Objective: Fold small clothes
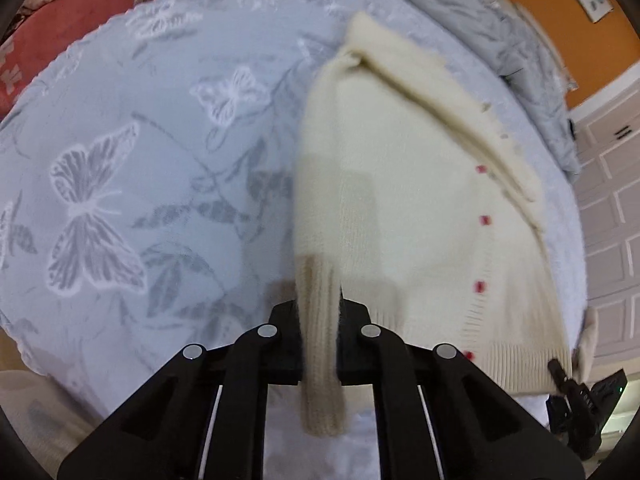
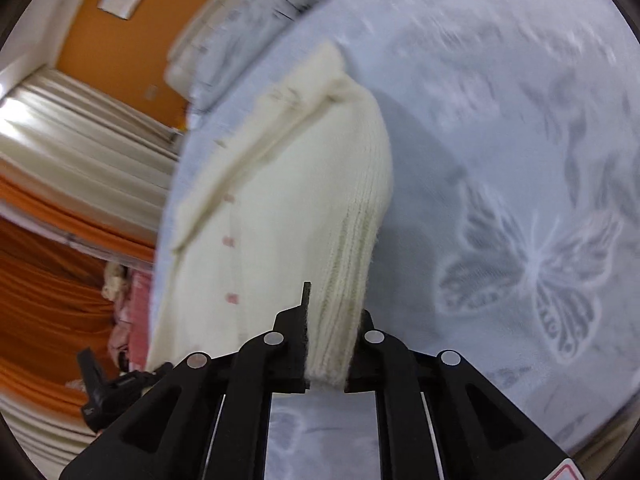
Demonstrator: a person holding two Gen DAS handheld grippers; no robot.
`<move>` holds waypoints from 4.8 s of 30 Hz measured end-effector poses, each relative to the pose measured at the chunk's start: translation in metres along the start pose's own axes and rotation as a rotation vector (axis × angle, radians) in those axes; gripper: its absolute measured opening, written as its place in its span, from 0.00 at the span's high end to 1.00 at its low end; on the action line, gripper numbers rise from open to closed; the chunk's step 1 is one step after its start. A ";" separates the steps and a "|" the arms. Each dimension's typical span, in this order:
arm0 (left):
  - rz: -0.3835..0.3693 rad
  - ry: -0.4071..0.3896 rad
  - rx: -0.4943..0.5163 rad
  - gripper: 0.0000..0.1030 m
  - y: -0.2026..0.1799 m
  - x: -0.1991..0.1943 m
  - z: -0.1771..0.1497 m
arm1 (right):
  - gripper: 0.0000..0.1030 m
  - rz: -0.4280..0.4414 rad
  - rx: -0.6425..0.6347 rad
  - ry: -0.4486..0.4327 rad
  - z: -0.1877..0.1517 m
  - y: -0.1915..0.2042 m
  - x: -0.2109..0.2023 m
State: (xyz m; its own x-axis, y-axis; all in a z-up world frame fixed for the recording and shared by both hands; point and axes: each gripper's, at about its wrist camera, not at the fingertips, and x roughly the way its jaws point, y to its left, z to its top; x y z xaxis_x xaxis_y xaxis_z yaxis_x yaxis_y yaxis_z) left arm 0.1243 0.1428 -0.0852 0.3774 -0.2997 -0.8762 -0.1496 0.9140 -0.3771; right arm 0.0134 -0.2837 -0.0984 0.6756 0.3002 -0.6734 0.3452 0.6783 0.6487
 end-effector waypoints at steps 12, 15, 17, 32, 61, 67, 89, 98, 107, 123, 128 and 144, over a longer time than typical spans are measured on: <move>-0.021 0.083 0.074 0.92 0.011 -0.065 -0.078 | 0.92 -0.031 -0.063 0.103 -0.056 -0.023 -0.084; -0.008 0.148 0.105 0.92 0.023 -0.088 -0.118 | 0.92 -0.058 -0.105 0.194 -0.096 -0.031 -0.124; -0.015 0.190 0.113 0.92 0.031 -0.107 -0.141 | 0.92 -0.071 -0.134 0.236 -0.120 -0.031 -0.151; -0.057 -0.030 0.147 0.81 -0.044 -0.102 -0.007 | 0.90 0.122 -0.111 0.001 0.025 -0.006 -0.133; 0.051 -0.105 0.166 0.92 -0.064 -0.048 0.062 | 0.94 0.029 -0.187 -0.156 0.088 0.015 -0.086; 0.186 0.011 0.190 0.90 -0.072 0.035 0.092 | 0.92 -0.147 -0.029 0.036 0.110 -0.056 0.008; 0.302 0.060 0.333 0.67 -0.064 0.025 -0.064 | 1.00 -0.140 -0.380 0.232 -0.053 0.052 0.051; 0.223 0.051 0.231 0.67 -0.040 0.013 -0.058 | 0.91 -0.356 -0.058 0.025 0.001 -0.071 -0.060; 0.280 0.052 0.141 0.64 0.000 0.005 -0.056 | 0.89 -0.395 -0.068 0.085 0.009 -0.064 -0.020; 0.301 0.029 0.128 0.74 -0.003 -0.028 -0.060 | 0.80 -0.433 -0.072 -0.072 0.010 -0.040 -0.074; 0.271 -0.041 0.195 0.74 -0.041 -0.036 -0.038 | 0.80 -0.278 -0.201 -0.035 0.023 0.021 -0.053; 0.352 0.085 0.242 0.71 -0.050 0.038 -0.041 | 0.86 -0.313 -0.549 0.287 -0.028 0.121 0.088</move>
State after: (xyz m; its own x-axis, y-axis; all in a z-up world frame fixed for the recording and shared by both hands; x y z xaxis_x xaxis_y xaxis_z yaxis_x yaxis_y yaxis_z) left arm 0.1088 0.0750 -0.1118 0.2636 0.0298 -0.9642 -0.0334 0.9992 0.0217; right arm 0.0968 -0.1565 -0.0886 0.3729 0.1497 -0.9157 0.0652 0.9802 0.1868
